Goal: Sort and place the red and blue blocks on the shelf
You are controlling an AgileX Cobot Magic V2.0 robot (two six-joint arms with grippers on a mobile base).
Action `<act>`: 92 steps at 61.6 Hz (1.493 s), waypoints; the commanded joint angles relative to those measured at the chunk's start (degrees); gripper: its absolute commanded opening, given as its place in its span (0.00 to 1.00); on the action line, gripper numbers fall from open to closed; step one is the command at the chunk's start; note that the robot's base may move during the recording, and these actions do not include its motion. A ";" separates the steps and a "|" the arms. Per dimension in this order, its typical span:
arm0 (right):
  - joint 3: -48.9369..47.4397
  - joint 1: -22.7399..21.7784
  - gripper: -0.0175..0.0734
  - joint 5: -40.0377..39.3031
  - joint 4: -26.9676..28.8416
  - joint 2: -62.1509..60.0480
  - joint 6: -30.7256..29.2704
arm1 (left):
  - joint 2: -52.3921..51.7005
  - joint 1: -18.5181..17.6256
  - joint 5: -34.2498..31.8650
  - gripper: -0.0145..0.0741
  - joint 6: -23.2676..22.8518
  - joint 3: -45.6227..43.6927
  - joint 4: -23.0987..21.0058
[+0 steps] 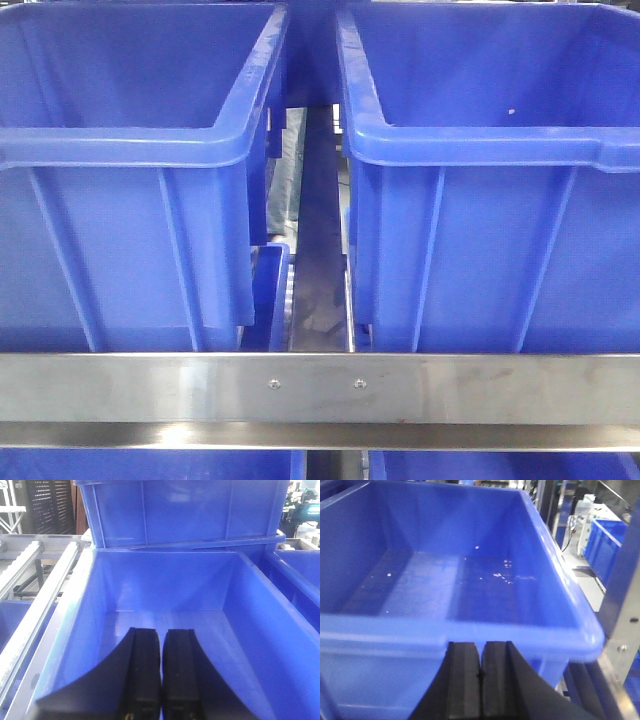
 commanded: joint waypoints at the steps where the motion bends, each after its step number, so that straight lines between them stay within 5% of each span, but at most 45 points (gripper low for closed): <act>1: 1.79 -0.43 0.25 -7.67 -1.18 -2.27 1.48 | -0.11 0.04 -5.21 0.30 -0.24 -1.65 -0.43; 81: 2.25 -0.43 0.25 -6.98 -1.58 -3.25 1.48 | 0.17 0.04 -5.34 0.30 -0.24 -1.24 -0.43; 87: 2.25 -0.43 0.25 -6.98 -1.58 -3.25 1.48 | -0.53 1.39 -7.10 0.30 0.74 0.18 2.91; 92: 2.25 -0.43 0.25 -6.98 -1.58 -3.25 1.48 | -1.99 2.65 -9.62 0.30 2.45 2.68 -0.43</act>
